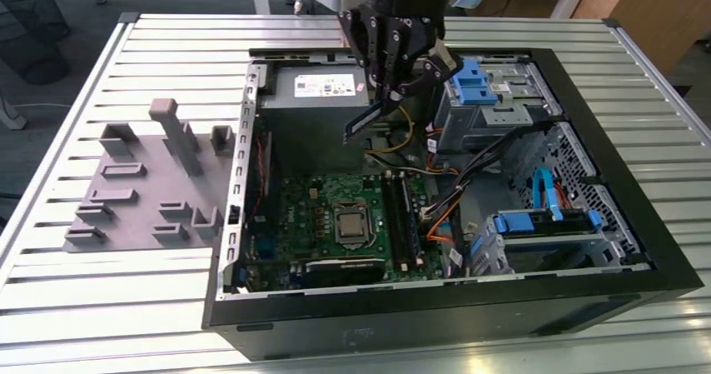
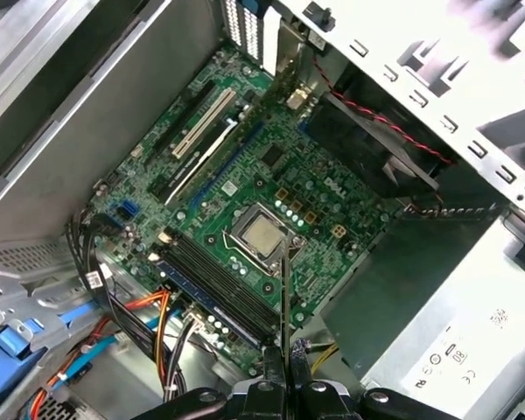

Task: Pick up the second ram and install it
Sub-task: 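Insert the second ram into the second slot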

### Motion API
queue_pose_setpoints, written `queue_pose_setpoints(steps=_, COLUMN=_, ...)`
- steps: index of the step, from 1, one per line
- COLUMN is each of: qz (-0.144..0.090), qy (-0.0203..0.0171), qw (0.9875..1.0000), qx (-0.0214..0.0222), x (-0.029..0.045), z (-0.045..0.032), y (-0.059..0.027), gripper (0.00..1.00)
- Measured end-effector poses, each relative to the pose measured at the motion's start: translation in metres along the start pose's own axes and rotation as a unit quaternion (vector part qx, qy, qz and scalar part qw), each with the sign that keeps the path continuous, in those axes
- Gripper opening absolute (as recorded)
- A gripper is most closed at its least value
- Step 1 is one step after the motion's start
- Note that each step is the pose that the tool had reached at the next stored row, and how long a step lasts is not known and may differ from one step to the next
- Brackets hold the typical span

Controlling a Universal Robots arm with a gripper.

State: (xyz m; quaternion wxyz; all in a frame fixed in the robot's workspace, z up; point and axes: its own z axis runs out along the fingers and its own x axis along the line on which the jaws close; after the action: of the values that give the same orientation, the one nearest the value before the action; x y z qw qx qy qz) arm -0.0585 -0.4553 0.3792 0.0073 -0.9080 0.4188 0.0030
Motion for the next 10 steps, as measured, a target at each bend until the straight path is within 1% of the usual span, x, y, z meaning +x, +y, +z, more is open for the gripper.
queue_pose_setpoints(steps=5, qz=-0.024, qy=-0.0003, qw=0.9997, qx=-0.0003, x=0.0, z=0.0001, y=0.0, gripper=0.14)
queue_pose_setpoints(steps=10, qz=-0.049, qy=-0.0005, qw=0.9988, qx=-0.0006, x=0.0, z=0.0001, y=0.0, gripper=0.14)
